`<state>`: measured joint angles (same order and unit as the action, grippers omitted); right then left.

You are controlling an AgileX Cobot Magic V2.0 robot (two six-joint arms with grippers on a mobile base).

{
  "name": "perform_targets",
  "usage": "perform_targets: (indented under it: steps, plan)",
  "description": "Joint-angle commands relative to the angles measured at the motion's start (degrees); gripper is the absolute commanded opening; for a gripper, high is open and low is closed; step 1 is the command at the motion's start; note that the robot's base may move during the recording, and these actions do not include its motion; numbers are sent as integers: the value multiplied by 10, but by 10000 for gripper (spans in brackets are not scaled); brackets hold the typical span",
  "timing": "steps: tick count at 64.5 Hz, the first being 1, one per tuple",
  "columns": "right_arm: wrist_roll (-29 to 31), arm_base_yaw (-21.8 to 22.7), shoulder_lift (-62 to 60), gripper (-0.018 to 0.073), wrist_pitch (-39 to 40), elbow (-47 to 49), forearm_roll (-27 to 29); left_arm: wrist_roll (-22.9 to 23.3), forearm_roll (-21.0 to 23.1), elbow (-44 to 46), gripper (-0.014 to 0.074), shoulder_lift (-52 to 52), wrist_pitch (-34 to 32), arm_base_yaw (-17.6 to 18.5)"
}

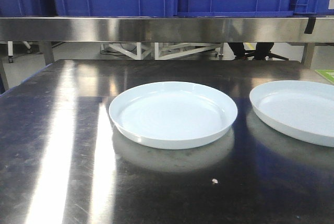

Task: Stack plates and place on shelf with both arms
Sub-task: 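Withdraw the left gripper and move the right gripper over the other plate, then lower the right gripper to the second plate's rim and grasp it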

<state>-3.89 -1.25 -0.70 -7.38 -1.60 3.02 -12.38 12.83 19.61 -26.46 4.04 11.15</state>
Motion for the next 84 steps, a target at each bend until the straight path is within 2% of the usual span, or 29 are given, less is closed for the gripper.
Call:
perform_targets:
  steps: [1,15,25,41,47,62,84]
  plan:
    - [1,1,-10,49,51,-1,-5,1,10,16,82,-1,-46,-1]
    - [1,1,-10,49,61,-1,-5,1,10,16,82,-1,-48,-1]
    - [1,1,-10,49,102,2,-5,1,10,16,82,-1,-48,-1]
    - [1,1,53,49,43,53,10,1,10,16,82,-1,-48,-1]
    - [1,1,100,49,-2,94,10,1,10,16,82,-1,-48,-1]
    - [2,1,226,49,-172,219,10,1,10,16,82,-1,-48,-1]
    - [2,1,362,49,-275,320,35,1,10,16,82,-1,-48,-1]
